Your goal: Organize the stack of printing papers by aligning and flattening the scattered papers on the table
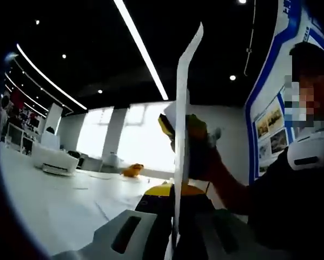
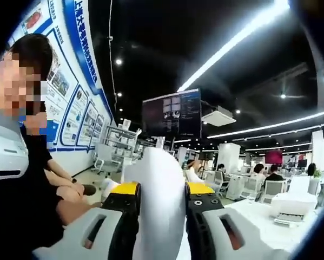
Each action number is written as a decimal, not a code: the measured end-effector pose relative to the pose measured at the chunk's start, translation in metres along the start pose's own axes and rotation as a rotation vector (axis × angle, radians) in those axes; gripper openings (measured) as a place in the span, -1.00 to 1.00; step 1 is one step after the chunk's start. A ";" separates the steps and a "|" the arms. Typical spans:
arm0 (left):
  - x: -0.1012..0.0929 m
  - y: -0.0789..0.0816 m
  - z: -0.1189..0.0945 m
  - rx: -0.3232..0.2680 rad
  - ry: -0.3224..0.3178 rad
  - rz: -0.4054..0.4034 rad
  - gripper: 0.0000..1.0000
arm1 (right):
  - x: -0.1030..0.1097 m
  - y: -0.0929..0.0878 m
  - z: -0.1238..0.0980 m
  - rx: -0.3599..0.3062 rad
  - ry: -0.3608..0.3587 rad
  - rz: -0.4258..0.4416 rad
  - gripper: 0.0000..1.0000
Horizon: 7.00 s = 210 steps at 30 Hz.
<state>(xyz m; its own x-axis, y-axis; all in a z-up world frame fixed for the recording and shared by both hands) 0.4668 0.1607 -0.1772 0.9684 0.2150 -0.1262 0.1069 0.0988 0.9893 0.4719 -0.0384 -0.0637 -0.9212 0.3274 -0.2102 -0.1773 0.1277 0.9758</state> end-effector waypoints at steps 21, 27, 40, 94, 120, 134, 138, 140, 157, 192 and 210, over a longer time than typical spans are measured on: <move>0.012 -0.018 -0.001 0.133 0.086 -0.015 -0.89 | -0.017 -0.011 -0.021 0.009 -0.124 0.001 -0.22; 0.013 -0.021 -0.002 0.161 0.119 0.001 -0.89 | -0.019 -0.012 -0.027 0.004 -0.136 0.004 -0.23; 0.022 -0.031 -0.001 0.243 0.218 0.061 -0.89 | -0.028 -0.018 -0.046 -0.013 -0.179 0.032 -0.27; 0.111 -0.053 -0.046 0.230 0.409 0.103 -0.89 | -0.035 -0.075 -0.075 0.016 -0.282 0.196 -0.35; 0.137 -0.069 -0.067 0.054 0.317 -0.015 -0.89 | -0.032 -0.087 -0.086 0.031 -0.313 0.224 -0.36; 0.128 -0.077 -0.064 0.101 0.337 -0.006 -0.89 | -0.033 -0.111 -0.102 0.166 -0.437 0.200 -0.35; 0.128 -0.078 -0.063 0.122 0.337 0.007 -0.88 | -0.035 -0.116 -0.105 0.206 -0.463 0.205 -0.34; 0.128 -0.077 -0.064 0.119 0.339 0.005 -0.88 | -0.037 -0.118 -0.103 0.244 -0.474 0.195 -0.32; 0.127 -0.078 -0.065 0.135 0.338 0.009 -0.88 | -0.061 -0.135 -0.082 0.416 -0.458 0.224 -0.20; 0.133 -0.078 -0.068 0.124 0.359 0.005 -0.88 | -0.100 -0.173 -0.047 0.599 -0.454 0.265 -0.13; 0.137 -0.078 -0.071 0.116 0.361 0.001 -0.88 | -0.124 -0.185 -0.032 0.632 -0.439 0.322 -0.13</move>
<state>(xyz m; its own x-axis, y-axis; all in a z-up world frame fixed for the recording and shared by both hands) 0.5753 0.2510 -0.2764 0.8289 0.5458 -0.1224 0.1509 -0.0075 0.9885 0.6081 -0.1322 -0.2168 -0.6516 0.7564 -0.0579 0.4202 0.4234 0.8026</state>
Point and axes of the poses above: the point that each gripper's makers call its tool centre point, and the gripper's own axes: z roughly forward along the fingers, x roughly to its left, y roughly out of its top, the point moved 9 cm from there along -z, roughly backward along the fingers, and after that the axes turned 15 degrees about x, right-handed, at the moved point
